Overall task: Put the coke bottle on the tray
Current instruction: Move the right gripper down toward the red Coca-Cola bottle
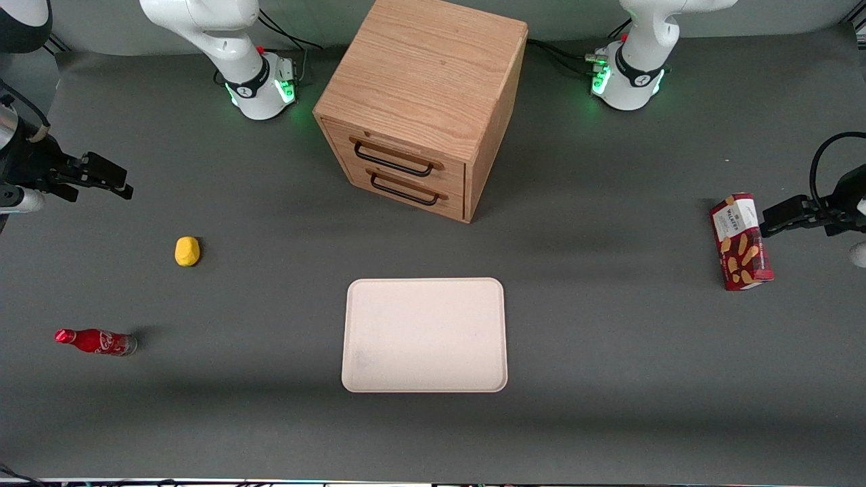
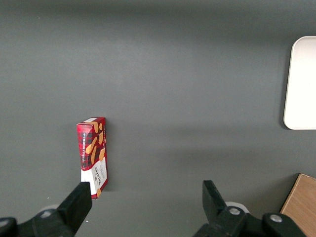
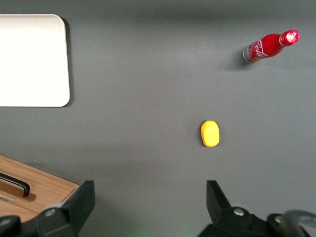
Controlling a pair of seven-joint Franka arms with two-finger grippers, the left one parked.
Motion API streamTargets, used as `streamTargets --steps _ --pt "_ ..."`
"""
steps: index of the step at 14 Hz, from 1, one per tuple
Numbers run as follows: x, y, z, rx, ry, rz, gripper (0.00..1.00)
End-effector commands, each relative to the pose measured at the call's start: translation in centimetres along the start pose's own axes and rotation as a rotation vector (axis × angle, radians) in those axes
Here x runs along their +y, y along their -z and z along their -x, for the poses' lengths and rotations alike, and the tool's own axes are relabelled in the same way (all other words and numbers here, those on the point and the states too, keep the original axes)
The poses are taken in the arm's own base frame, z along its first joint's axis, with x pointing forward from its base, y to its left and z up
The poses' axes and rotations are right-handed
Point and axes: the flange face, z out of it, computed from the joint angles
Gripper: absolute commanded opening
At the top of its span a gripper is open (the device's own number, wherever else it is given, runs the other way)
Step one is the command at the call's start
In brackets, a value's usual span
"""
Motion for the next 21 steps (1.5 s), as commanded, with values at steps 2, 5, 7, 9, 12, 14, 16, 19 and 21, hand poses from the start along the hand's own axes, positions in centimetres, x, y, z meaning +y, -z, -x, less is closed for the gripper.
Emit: streamTargets --steps 2,5,7,9,12,14,16,19,21 --pt "-0.1 0.3 -0.3 -0.005 -0.020 0.025 1.00" --pt "1.1 -0.8 -0.9 -0.026 -0.009 0.028 1.00" --pt "2.9 -2.6 -2.7 -0.051 0.103 0.090 1.00" --pt "6.9 -3.6 -5.8 -0.058 0.150 0.096 1.00" --pt "12.6 -6.7 -9.9 -0.080 0.285 0.108 1.00" --pt "15.0 -8.3 -11.4 -0.067 0.343 0.121 1.00" --pt "17.6 -10.6 -12.4 -0.051 0.366 0.117 1.00" --pt "21.4 -14.6 -14.5 -0.008 0.426 0.102 1.00" --pt "23.8 -17.3 -15.8 -0.001 0.436 0.071 1.00"
